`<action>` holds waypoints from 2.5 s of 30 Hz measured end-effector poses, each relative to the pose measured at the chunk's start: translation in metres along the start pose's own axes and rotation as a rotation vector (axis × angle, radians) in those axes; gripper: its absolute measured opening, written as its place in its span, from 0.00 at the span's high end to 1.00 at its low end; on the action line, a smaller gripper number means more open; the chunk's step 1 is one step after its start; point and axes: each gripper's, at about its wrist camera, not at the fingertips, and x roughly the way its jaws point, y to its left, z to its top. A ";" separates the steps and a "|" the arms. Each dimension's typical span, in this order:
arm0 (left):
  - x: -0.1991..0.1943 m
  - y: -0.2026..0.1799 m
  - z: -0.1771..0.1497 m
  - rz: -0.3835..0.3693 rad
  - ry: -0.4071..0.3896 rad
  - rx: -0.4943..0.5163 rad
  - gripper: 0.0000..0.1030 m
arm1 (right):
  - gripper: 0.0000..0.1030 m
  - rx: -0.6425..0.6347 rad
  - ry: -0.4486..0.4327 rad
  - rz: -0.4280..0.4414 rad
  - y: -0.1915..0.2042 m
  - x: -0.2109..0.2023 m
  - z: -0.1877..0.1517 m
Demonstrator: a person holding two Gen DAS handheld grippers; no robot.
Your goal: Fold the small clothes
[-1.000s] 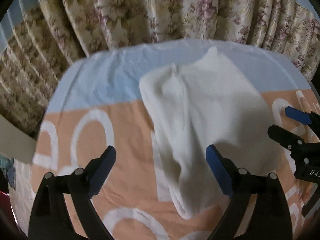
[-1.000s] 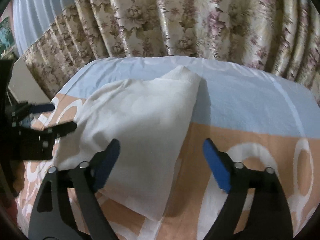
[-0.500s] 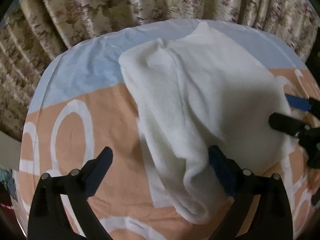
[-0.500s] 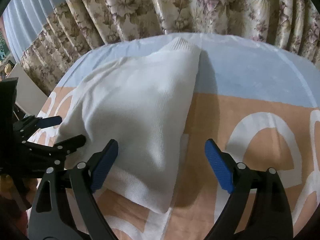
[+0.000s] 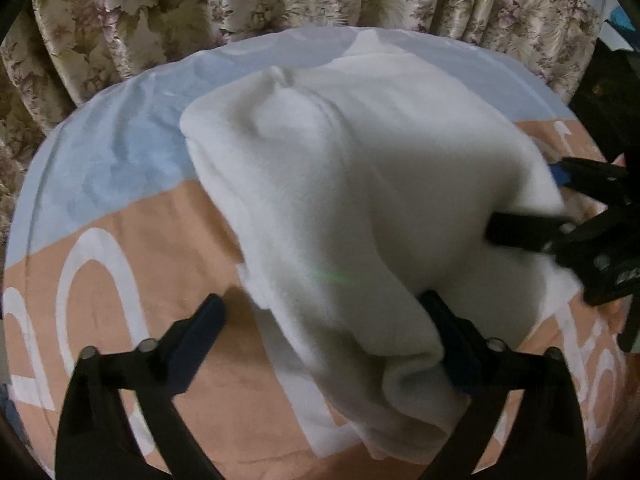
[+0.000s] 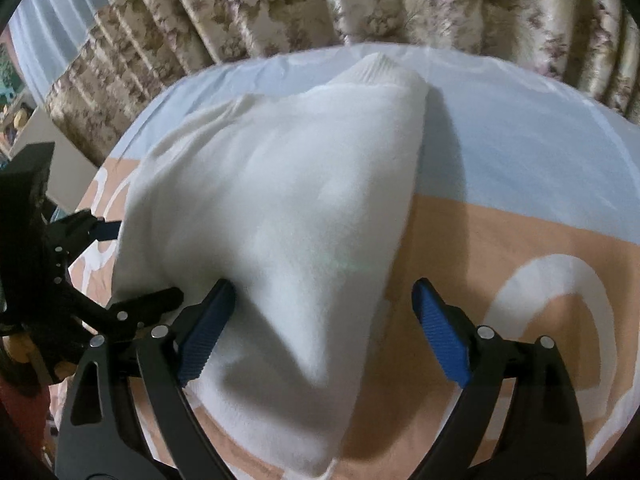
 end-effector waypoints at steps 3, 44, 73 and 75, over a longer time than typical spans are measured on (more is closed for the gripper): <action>-0.004 -0.006 0.001 -0.029 -0.001 0.029 0.29 | 0.13 -0.021 0.031 0.019 0.003 0.008 0.002; -0.009 -0.029 0.007 0.069 0.061 0.092 0.56 | 0.10 -0.056 0.115 0.116 0.003 0.000 0.039; -0.025 -0.025 0.006 0.010 0.065 0.025 0.78 | 0.62 -0.396 -0.035 -0.037 0.044 -0.002 0.031; -0.040 -0.032 0.006 0.033 0.049 0.025 0.78 | 0.62 -0.384 -0.064 -0.013 0.044 -0.013 0.032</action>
